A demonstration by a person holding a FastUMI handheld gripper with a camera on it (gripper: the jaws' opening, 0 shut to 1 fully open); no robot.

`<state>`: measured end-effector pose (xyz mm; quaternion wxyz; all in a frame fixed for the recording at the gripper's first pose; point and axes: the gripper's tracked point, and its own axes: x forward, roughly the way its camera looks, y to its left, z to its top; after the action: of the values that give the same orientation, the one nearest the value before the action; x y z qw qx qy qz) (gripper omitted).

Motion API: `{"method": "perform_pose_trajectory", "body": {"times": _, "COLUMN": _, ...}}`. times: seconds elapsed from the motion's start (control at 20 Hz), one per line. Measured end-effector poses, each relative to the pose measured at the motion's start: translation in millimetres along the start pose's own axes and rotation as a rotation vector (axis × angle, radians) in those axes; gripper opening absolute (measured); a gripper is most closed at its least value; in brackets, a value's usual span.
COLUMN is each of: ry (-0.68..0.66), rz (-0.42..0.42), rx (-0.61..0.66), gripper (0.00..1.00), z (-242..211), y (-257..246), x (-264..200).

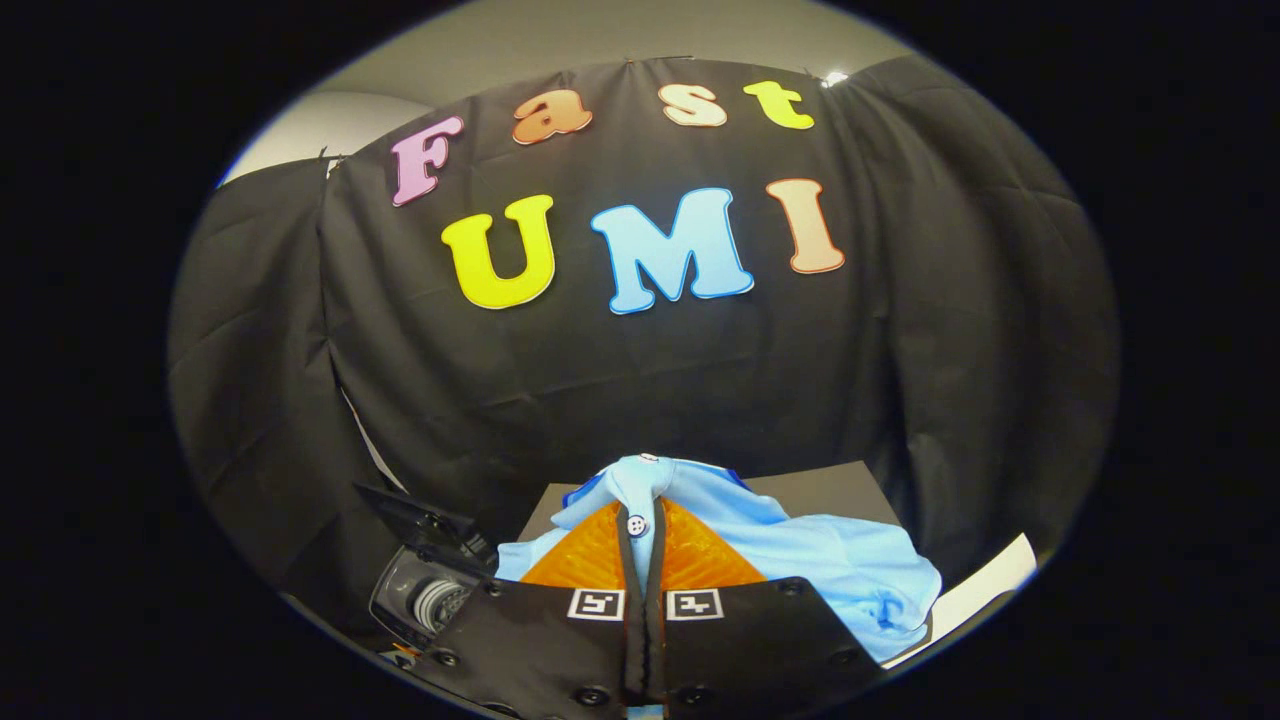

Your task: Put the clothes into the washing machine and then close the washing machine lid.

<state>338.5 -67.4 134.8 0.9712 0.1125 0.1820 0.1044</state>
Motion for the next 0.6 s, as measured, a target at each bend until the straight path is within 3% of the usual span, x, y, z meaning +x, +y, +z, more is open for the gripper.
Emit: {"method": "perform_pose_trajectory", "body": {"times": 0.6, "ry": 0.013, "rz": 0.053, "rx": -0.034, "gripper": 0.01, "z": 5.6, "y": 10.7, "x": -5.1}}
